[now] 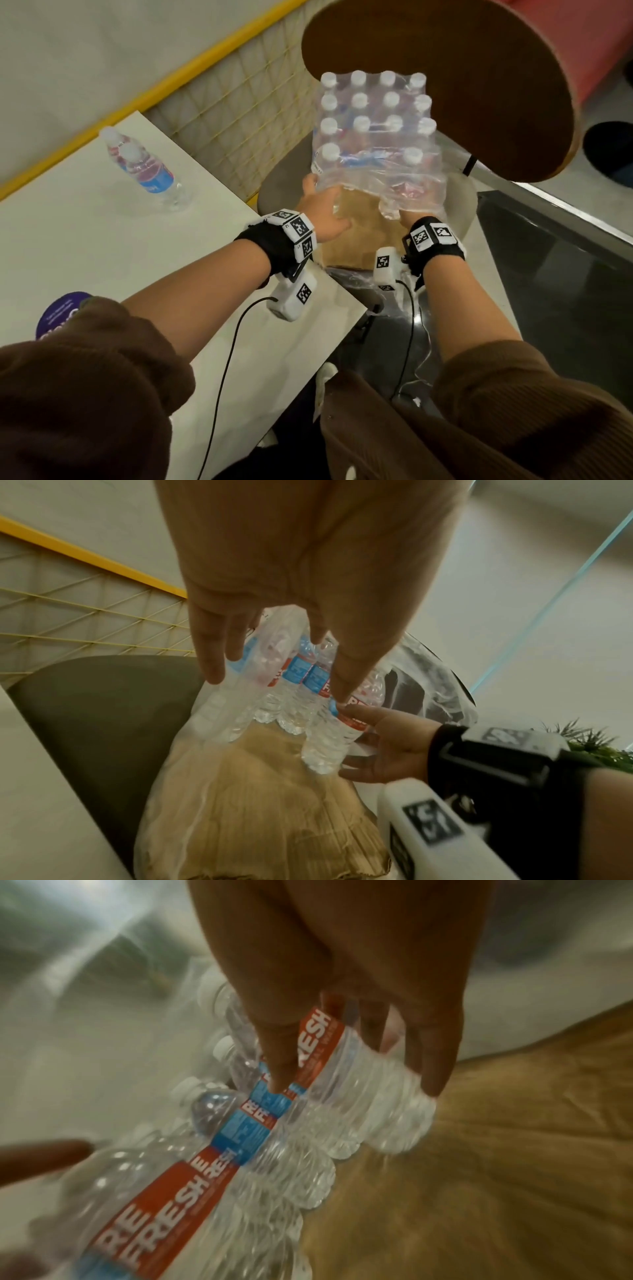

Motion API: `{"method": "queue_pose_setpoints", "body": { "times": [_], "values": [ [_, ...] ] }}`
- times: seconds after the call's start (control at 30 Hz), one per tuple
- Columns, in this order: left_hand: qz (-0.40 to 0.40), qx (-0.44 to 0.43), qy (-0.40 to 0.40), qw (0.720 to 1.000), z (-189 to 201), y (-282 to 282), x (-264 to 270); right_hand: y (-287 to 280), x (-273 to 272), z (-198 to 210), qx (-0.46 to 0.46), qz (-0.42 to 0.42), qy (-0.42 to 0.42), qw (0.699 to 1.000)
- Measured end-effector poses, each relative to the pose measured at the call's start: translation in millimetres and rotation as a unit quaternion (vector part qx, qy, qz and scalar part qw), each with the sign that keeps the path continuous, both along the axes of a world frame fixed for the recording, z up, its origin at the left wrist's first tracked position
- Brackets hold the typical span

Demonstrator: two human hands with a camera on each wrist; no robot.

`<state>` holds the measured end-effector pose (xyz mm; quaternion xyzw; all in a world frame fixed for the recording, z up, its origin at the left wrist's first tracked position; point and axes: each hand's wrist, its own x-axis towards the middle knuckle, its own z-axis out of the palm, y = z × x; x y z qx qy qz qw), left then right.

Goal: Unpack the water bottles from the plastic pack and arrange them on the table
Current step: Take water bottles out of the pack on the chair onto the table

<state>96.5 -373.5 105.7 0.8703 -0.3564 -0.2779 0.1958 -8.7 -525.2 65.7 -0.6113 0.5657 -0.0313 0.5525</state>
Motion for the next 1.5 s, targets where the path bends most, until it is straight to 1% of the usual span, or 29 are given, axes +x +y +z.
{"method": "queue_pose_setpoints", "body": {
  "times": [0.07,0.1,0.17,0.27,0.33,0.4,0.47,0.53,0.6,0.63,0.7,0.73,0.77,0.8,0.87,0.93,1.03,1.1,1.13,1.17,1.23,1.3,1.33,1.37,1.43,1.47,1.5],
  "values": [
    [0.004,-0.008,0.011,1.0,2,-2,-3,7,1,-13,0.055,0.015,-0.018,0.998],
    [0.006,-0.011,0.014,1.0,2,-3,-4,15,3,-12,0.065,0.029,-0.043,0.997],
    [0.024,-0.021,0.022,0.999,2,-5,-7,34,7,-8,0.073,0.094,-0.083,0.989],
    [0.033,-0.018,0.023,0.999,-1,-6,-6,64,13,3,0.11,0.211,-0.103,0.966],
    [0.019,-0.005,0.012,1.0,-2,-4,-2,68,18,1,0.12,0.236,-0.099,0.959],
    [0.027,-0.021,0.024,0.999,-2,0,0,61,24,-1,0.1,0.212,-0.096,0.967],
    [0.028,-0.032,0.038,0.998,-7,6,1,55,30,7,0.064,0.188,-0.062,0.978],
    [0.013,-0.041,0.057,0.997,-8,10,-1,47,40,12,0.036,0.195,-0.038,0.979],
    [0.009,-0.024,0.067,0.997,-3,13,-4,44,51,13,0.004,0.209,-0.034,0.977],
    [0.015,-0.026,0.062,0.998,-2,15,-5,43,57,13,0.001,0.221,-0.028,0.975],
    [0.025,-0.034,0.079,0.996,4,21,-4,48,60,13,0.008,0.252,0.017,0.967],
    [0.036,-0.045,0.091,0.994,5,25,-2,48,61,10,0.013,0.248,0.047,0.968],
    [0.048,-0.053,0.104,0.992,5,30,1,49,59,10,0.034,0.22,0.071,0.972],
    [0.051,-0.055,0.115,0.991,3,35,4,48,57,9,0.064,0.191,0.083,0.976],
    [0.048,-0.055,0.142,0.987,8,47,3,44,55,1,0.064,0.175,0.093,0.978],
    [0.055,-0.082,0.172,0.98,10,59,4,45,48,5,0.029,0.197,0.112,0.973],
    [0.102,-0.123,0.238,0.958,15,79,6,56,33,27,-0.039,0.241,0.145,0.959],
    [0.128,-0.137,0.267,0.945,20,90,7,65,31,50,-0.092,0.261,0.114,0.954],
    [0.137,-0.144,0.278,0.94,25,94,6,65,40,49,-0.114,0.263,0.078,0.955],
    [0.143,-0.149,0.286,0.936,28,99,6,65,50,48,-0.116,0.259,0.052,0.957],
    [0.151,-0.157,0.293,0.931,35,108,7,75,64,51,-0.077,0.234,0.021,0.969],
    [0.152,-0.14,0.283,0.937,40,121,11,82,70,48,-0.027,0.22,0.022,0.975],
    [0.15,-0.127,0.272,0.942,40,129,14,83,69,46,-0.016,0.207,0.028,0.978],
    [0.147,-0.107,0.258,0.949,38,138,17,82,68,44,-0.012,0.187,0.035,0.982],
    [0.143,-0.068,0.22,0.963,33,159,22,80,62,40,-0.032,0.15,0.053,0.987],
    [0.147,-0.049,0.202,0.967,29,171,24,80,57,37,-0.041,0.132,0.065,0.988],
    [0.155,-0.031,0.188,0.969,25,183,27,81,50,35,-0.05,0.123,0.059,0.989]
  ]
}}
